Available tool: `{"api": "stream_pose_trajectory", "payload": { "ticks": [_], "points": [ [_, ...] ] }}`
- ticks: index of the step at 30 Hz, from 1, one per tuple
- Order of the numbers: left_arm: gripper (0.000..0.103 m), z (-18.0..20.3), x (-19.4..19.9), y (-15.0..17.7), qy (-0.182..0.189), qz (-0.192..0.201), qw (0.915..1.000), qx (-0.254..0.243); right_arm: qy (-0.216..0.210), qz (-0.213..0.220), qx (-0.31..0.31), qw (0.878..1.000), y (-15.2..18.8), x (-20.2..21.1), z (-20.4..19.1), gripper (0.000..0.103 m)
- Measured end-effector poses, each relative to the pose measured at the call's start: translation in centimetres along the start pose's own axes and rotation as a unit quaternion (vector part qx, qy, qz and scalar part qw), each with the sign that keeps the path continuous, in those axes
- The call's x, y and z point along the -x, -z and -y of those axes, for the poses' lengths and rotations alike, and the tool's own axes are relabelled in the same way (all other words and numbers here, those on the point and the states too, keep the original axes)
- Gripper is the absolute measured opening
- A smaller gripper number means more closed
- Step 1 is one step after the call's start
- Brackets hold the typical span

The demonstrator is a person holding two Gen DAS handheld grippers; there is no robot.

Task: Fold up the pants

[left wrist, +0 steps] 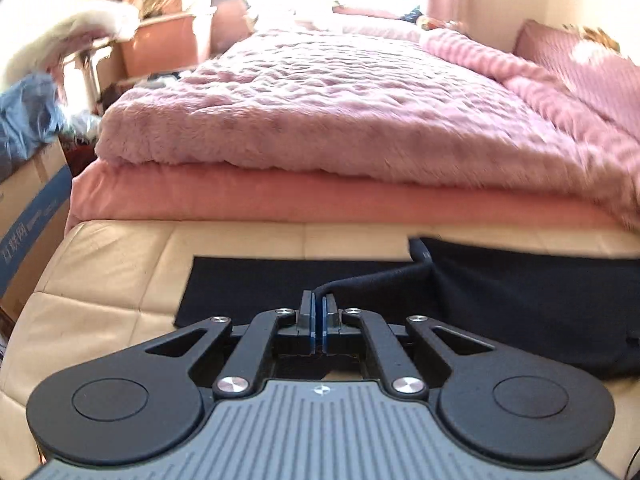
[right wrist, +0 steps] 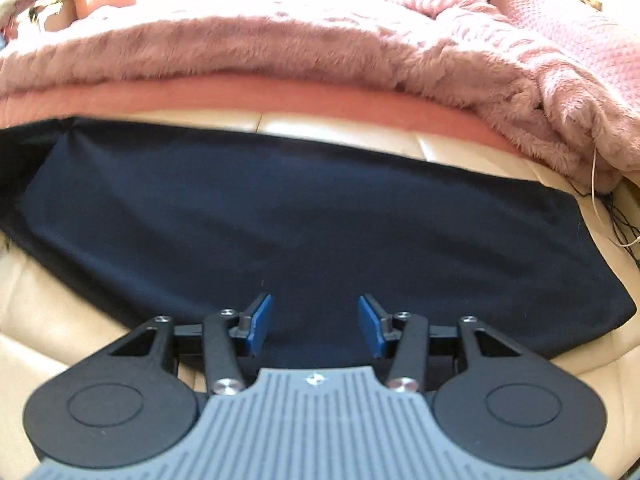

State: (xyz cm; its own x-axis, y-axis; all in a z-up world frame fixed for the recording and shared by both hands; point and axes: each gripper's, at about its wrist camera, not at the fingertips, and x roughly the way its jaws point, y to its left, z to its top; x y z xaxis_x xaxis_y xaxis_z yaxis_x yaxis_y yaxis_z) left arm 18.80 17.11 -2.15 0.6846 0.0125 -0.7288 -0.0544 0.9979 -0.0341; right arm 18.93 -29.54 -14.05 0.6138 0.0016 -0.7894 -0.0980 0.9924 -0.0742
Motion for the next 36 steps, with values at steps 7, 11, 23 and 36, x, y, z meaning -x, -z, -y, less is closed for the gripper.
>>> {"api": "stream_pose_trajectory", "payload": {
  "ticks": [7, 11, 23, 36],
  "points": [
    [0.002, -5.8, -6.4, -5.2, -0.018, -0.059, 0.9977, 0.030, 0.015, 0.003, 0.004, 1.000, -1.1, -1.3, 0.6, 0.045],
    [0.002, -8.6, -10.2, -6.6, -0.040, -0.094, 0.9939, 0.042, 0.020, 0.001, 0.004, 1.000, -1.0, -1.9, 0.7, 0.045],
    [0.016, -10.7, -16.9, -7.0, -0.104, -0.114, 0.9866, 0.053, 0.028, -0.018, 0.015, 0.999, -1.1, -3.3, 0.8, 0.045],
    [0.020, -13.5, -11.1, -0.2, -0.016, -0.125, 0.9608, 0.247, 0.025, -0.001, 0.047, 0.999, -0.6, -0.5, -0.1, 0.045]
  ]
}}
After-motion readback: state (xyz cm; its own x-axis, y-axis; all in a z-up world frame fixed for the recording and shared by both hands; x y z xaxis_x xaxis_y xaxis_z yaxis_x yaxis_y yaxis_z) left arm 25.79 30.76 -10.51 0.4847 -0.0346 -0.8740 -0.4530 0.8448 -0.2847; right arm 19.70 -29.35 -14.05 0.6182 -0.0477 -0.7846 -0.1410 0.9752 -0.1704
